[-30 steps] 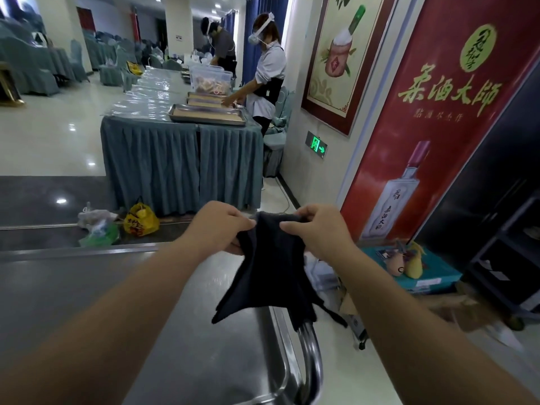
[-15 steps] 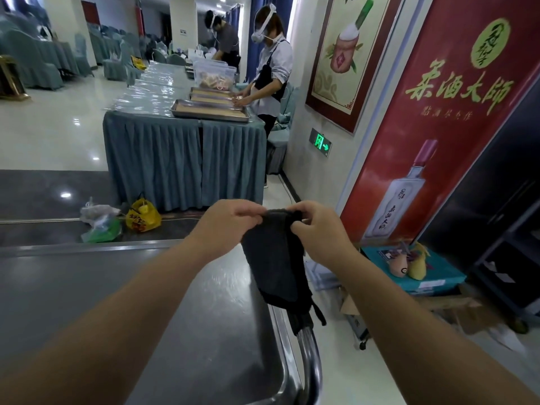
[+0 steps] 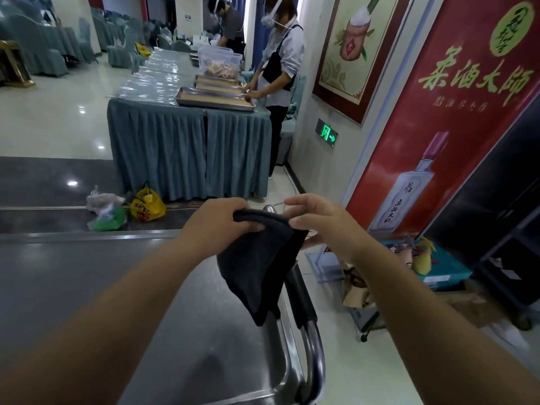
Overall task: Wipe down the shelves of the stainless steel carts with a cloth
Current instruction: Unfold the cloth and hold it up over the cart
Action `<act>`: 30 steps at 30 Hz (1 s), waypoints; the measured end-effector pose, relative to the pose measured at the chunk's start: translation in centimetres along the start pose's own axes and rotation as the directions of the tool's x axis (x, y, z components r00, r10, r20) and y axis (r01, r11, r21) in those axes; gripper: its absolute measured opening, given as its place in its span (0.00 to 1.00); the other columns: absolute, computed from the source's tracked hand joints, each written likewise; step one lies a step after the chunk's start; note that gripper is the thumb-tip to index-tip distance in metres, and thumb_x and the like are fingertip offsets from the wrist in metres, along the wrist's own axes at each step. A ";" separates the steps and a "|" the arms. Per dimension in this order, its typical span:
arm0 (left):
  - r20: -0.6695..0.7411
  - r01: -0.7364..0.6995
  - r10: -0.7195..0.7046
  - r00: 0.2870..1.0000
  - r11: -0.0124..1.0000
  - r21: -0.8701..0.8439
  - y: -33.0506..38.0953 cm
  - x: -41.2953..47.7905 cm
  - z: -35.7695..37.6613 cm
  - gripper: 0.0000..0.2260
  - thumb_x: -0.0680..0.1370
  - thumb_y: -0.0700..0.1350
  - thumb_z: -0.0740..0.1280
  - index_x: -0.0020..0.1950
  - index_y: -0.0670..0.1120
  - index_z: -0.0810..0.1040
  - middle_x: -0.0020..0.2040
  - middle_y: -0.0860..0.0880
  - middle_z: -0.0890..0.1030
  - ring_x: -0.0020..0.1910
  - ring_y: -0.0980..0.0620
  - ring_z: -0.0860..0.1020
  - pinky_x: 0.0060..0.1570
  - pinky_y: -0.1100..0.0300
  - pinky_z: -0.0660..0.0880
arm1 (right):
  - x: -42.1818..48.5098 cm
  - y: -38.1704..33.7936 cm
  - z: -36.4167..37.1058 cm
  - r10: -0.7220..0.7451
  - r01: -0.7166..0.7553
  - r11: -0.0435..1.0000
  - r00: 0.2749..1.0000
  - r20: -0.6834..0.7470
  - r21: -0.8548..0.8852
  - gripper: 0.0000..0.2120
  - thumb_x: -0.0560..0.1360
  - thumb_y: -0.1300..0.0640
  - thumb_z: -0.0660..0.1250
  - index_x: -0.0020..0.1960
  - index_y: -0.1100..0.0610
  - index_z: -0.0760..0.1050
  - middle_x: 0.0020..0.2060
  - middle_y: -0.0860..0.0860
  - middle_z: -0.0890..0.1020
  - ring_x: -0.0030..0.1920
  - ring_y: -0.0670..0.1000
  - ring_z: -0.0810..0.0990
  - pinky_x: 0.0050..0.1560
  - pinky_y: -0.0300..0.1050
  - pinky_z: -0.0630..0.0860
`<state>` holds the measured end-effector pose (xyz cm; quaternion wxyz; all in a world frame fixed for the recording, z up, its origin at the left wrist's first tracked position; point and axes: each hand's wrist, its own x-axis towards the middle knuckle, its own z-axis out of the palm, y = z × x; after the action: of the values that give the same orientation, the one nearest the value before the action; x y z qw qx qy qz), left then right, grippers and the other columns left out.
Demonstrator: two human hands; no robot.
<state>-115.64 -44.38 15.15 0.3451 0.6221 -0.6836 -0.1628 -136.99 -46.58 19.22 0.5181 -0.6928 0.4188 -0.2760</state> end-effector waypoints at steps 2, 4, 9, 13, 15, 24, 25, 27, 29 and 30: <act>-0.013 -0.051 0.051 0.999 0.998 0.041 0.7 0.3 -0.2 0.08 0.68 0.57 0.71 0.40 0.55 0.79 0.35 0.56 0.78 0.37 0.61 0.75 0.35 0.62 0.68 | 0.0 -0.1 0.6 0.002 0.014 0.948 0.999 0.051 -0.317 0.29 0.66 0.50 0.74 0.65 0.50 0.69 0.53 0.46 0.78 0.48 0.48 0.81 0.45 0.42 0.77; -0.027 -0.103 0.104 0.994 0.993 0.059 1.5 0.7 -0.2 0.10 0.67 0.58 0.71 0.41 0.54 0.79 0.34 0.56 0.79 0.36 0.61 0.75 0.35 0.64 0.69 | 0.3 0.1 1.5 -0.068 0.085 0.822 0.996 0.051 -0.564 0.27 0.68 0.48 0.74 0.64 0.48 0.70 0.51 0.45 0.77 0.48 0.47 0.78 0.48 0.43 0.76; -0.106 -0.070 0.050 0.993 0.978 -0.197 1.6 0.7 -0.5 0.15 0.60 0.59 0.76 0.42 0.57 0.77 0.35 0.58 0.79 0.36 0.64 0.76 0.33 0.74 0.68 | 1.8 -0.4 1.4 -0.101 0.057 0.834 0.994 -0.051 -0.548 0.04 0.75 0.55 0.65 0.46 0.54 0.78 0.35 0.49 0.77 0.35 0.48 0.75 0.36 0.45 0.70; 0.025 0.142 -0.146 0.989 0.887 -0.439 -0.5 0.2 1.5 0.25 0.60 0.53 0.79 0.53 0.56 0.75 0.45 0.57 0.80 0.41 0.63 0.79 0.36 0.72 0.71 | 2.2 -0.9 0.9 -0.004 -0.020 0.920 0.998 -0.060 -0.392 0.05 0.75 0.59 0.65 0.45 0.59 0.80 0.34 0.54 0.78 0.34 0.51 0.76 0.39 0.47 0.71; 0.124 0.239 -0.205 0.971 0.814 -0.530 -1.8 -0.4 3.3 0.26 0.61 0.49 0.79 0.57 0.52 0.75 0.49 0.54 0.81 0.46 0.58 0.80 0.39 0.68 0.74 | 2.3 -0.9 0.6 0.016 -0.034 0.955 0.998 -0.061 -0.296 0.05 0.74 0.61 0.65 0.42 0.58 0.80 0.35 0.56 0.81 0.38 0.55 0.79 0.45 0.51 0.76; 0.422 0.496 -0.262 0.868 0.497 -0.712 -5.1 -1.5 8.1 0.20 0.60 0.58 0.76 0.50 0.60 0.80 0.51 0.54 0.83 0.50 0.50 0.82 0.43 0.51 0.79 | 3.0 1.6 -2.9 0.142 -0.105 0.981 0.961 -0.236 0.163 0.07 0.75 0.61 0.65 0.42 0.55 0.80 0.31 0.52 0.81 0.29 0.51 0.79 0.26 0.38 0.71; 0.420 0.501 -0.274 0.865 0.496 -0.709 -5.1 -1.2 8.2 0.20 0.61 0.57 0.76 0.52 0.58 0.80 0.51 0.52 0.84 0.48 0.50 0.83 0.42 0.51 0.79 | 3.0 2.3 -3.4 0.172 -0.137 0.980 0.949 -0.265 0.145 0.06 0.76 0.60 0.65 0.43 0.56 0.80 0.30 0.52 0.81 0.28 0.51 0.79 0.25 0.37 0.71; 0.393 0.518 -0.337 0.855 0.536 -0.667 -5.1 -0.7 8.4 0.20 0.64 0.55 0.77 0.52 0.52 0.79 0.48 0.49 0.84 0.44 0.48 0.83 0.38 0.51 0.80 | 3.2 4.2 -4.3 0.228 -0.209 0.973 0.921 -0.315 0.093 0.05 0.76 0.59 0.65 0.44 0.58 0.79 0.32 0.55 0.81 0.30 0.53 0.79 0.26 0.40 0.74; 0.340 0.517 -0.392 0.855 0.588 -0.622 -5.3 0.0 8.5 0.16 0.66 0.51 0.77 0.50 0.49 0.78 0.44 0.47 0.84 0.41 0.47 0.83 0.34 0.53 0.80 | 3.3 6.3 -5.0 0.275 -0.278 0.960 0.901 -0.335 0.040 0.05 0.76 0.59 0.65 0.45 0.58 0.79 0.37 0.57 0.82 0.36 0.57 0.81 0.35 0.50 0.80; 0.316 0.512 -0.408 0.857 0.601 -0.613 -5.4 0.3 8.5 0.15 0.67 0.49 0.77 0.49 0.49 0.78 0.43 0.47 0.84 0.41 0.46 0.83 0.33 0.54 0.80 | 3.3 7.4 -5.2 0.305 -0.313 0.949 0.892 -0.332 0.031 0.05 0.77 0.58 0.65 0.45 0.56 0.79 0.40 0.58 0.82 0.40 0.59 0.82 0.39 0.54 0.81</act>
<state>-117.35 -47.41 5.69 0.4436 0.5937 -0.4147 -0.5279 -141.78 -52.80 13.69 0.4688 -0.5669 0.6082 -0.2981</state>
